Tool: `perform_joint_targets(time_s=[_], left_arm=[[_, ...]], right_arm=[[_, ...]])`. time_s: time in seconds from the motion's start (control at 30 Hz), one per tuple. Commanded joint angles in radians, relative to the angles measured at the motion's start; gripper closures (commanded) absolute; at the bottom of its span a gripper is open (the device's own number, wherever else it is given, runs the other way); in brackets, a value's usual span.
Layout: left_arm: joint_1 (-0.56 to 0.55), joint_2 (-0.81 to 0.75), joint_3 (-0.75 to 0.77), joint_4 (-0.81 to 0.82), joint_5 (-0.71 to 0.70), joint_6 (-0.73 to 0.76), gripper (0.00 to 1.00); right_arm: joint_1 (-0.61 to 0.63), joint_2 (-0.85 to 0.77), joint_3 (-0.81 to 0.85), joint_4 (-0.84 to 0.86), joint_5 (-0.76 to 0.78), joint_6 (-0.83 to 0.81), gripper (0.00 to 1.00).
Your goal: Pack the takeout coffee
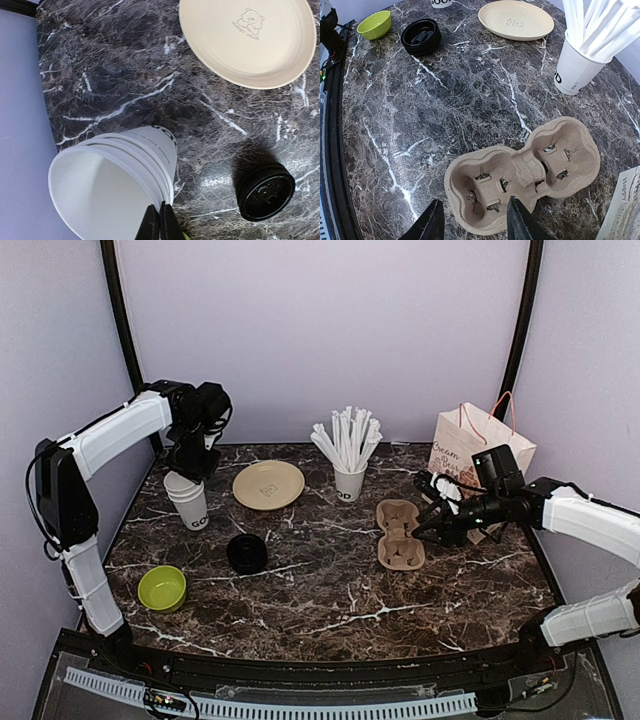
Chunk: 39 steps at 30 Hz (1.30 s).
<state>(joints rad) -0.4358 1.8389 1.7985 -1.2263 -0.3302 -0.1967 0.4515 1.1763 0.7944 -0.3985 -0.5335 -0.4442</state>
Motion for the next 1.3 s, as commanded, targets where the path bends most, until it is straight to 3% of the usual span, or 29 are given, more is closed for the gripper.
perform_joint_targets(time_s=[0.0, 0.03, 0.07, 0.13, 0.2, 0.23, 0.27, 0.3, 0.37, 0.4, 0.43, 0.47, 0.5, 0.53, 0.57, 0.63, 0.7, 0.73, 0.77, 0.83, 0.9, 1.03, 1.27], left_arm=[[-0.022, -0.019, 0.052, -0.022, -0.006, -0.003, 1.0], [-0.026, 0.019, 0.088, -0.06, -0.195, -0.037, 1.0], [-0.014, 0.04, 0.115, -0.146, -0.182, -0.048, 1.0], [0.003, 0.012, 0.084, -0.059, -0.073, -0.014, 1.0], [-0.015, -0.005, 0.071, -0.079, -0.188, -0.037, 1.0], [-0.007, 0.008, 0.102, -0.097, -0.117, -0.027, 1.0], [0.02, -0.007, 0.087, -0.041, 0.155, -0.005, 1.0], [0.018, -0.056, 0.033, 0.014, 0.189, 0.0, 1.0], [-0.033, -0.025, 0.07, 0.002, -0.13, -0.041, 1.0], [-0.013, 0.005, 0.109, -0.112, -0.106, -0.052, 1.0], [0.013, -0.007, 0.094, -0.101, 0.035, -0.015, 1.0], [0.044, -0.042, 0.049, 0.045, 0.277, 0.003, 1.0], [0.007, -0.096, -0.013, 0.086, 0.202, -0.011, 1.0], [-0.016, -0.05, 0.004, 0.036, -0.146, -0.056, 1.0], [0.004, -0.014, 0.077, -0.119, -0.208, -0.077, 1.0], [0.051, -0.021, 0.056, -0.041, 0.006, -0.039, 1.0], [0.025, -0.044, 0.027, -0.015, -0.047, -0.027, 1.0], [0.036, -0.043, 0.034, -0.013, 0.138, 0.004, 1.0], [0.035, -0.049, 0.025, 0.022, 0.171, 0.0, 1.0], [-0.003, -0.017, 0.064, -0.032, 0.025, -0.017, 1.0], [0.009, 0.017, 0.101, -0.053, 0.084, -0.008, 1.0], [-0.01, 0.039, 0.134, -0.083, -0.04, -0.011, 1.0], [-0.065, -0.013, 0.213, -0.185, -0.047, -0.078, 1.0]], right_arm=[[0.004, 0.006, -0.003, 0.005, -0.007, -0.011, 0.57], [0.004, 0.007, -0.002, 0.004, -0.005, -0.011, 0.57], [0.004, 0.007, 0.0, 0.003, -0.004, -0.011, 0.58], [0.004, 0.001, -0.003, 0.002, -0.005, -0.01, 0.57], [0.003, -0.002, -0.004, 0.006, -0.003, -0.01, 0.57], [0.004, -0.001, -0.004, 0.005, -0.001, -0.009, 0.57], [0.004, 0.002, -0.003, 0.004, 0.0, -0.009, 0.57], [0.004, 0.006, -0.002, 0.003, -0.001, -0.01, 0.57], [0.004, 0.013, 0.0, 0.003, 0.0, -0.011, 0.57], [0.004, 0.015, 0.001, 0.001, -0.002, -0.012, 0.57], [0.004, 0.016, 0.002, 0.001, -0.007, -0.011, 0.57], [0.004, 0.017, 0.0, 0.001, -0.01, -0.011, 0.57], [0.004, 0.018, 0.0, 0.001, -0.007, -0.012, 0.57], [0.004, 0.02, 0.002, 0.0, -0.007, -0.011, 0.57], [0.004, 0.021, 0.002, 0.0, -0.008, -0.01, 0.57], [0.004, 0.021, 0.0, 0.0, -0.014, -0.011, 0.57], [0.004, 0.028, 0.002, 0.001, -0.011, -0.011, 0.57], [0.004, 0.032, 0.006, 0.0, -0.008, -0.011, 0.57], [0.004, 0.037, 0.008, -0.003, -0.009, -0.011, 0.57], [0.004, 0.041, 0.009, -0.005, -0.008, -0.011, 0.56], [0.004, 0.042, 0.008, -0.004, -0.009, -0.011, 0.56], [0.004, 0.045, 0.011, -0.008, -0.007, -0.012, 0.56], [0.004, 0.041, 0.009, -0.01, -0.003, -0.014, 0.56]])
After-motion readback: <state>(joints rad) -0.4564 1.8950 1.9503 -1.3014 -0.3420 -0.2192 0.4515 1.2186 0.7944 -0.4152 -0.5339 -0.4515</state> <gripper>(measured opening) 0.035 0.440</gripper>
